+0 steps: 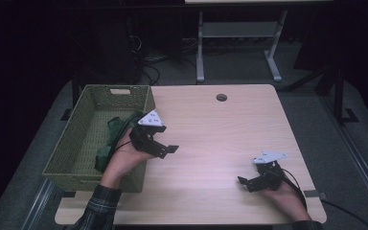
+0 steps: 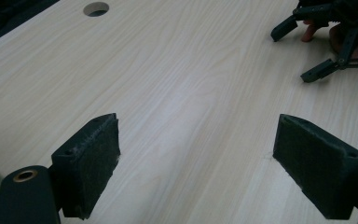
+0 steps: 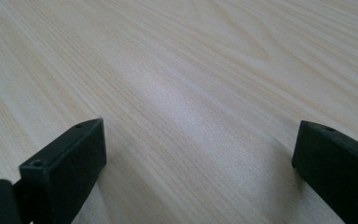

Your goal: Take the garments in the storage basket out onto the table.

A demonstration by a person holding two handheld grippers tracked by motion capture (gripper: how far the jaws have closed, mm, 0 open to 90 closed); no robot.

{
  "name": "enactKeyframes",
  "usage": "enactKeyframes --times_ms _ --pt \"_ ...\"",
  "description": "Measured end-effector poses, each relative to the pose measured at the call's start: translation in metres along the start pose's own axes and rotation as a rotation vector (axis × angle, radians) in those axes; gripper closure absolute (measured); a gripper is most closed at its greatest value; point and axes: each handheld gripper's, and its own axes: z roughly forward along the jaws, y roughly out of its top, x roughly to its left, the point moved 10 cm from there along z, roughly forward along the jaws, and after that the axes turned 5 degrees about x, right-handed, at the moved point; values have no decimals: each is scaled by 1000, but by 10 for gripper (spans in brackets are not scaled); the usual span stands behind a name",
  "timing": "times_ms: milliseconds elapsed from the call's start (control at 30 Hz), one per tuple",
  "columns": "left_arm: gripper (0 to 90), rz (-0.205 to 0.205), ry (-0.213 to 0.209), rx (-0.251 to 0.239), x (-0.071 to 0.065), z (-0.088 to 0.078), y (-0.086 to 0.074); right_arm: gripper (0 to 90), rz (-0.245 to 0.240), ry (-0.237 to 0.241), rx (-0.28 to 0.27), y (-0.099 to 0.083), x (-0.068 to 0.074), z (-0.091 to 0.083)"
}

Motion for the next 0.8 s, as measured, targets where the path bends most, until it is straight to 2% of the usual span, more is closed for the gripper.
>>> enactKeyframes --times_ms 67,267,433,633,800 --pt "138 -18 13 -7 6 -5 -3 26 -4 -1 -3 0 0 0" --pt "138 -35 44 -2 20 -15 -11 26 -4 0 -2 0 0 0" --pt "138 -56 56 -3 27 -21 -15 26 -4 0 -2 0 0 0" --pt "141 -59 68 0 32 -28 -20 26 -2 0 -2 0 0 0" --pt "146 -83 95 2 43 -36 -27 26 -4 0 -1 0 0 0"
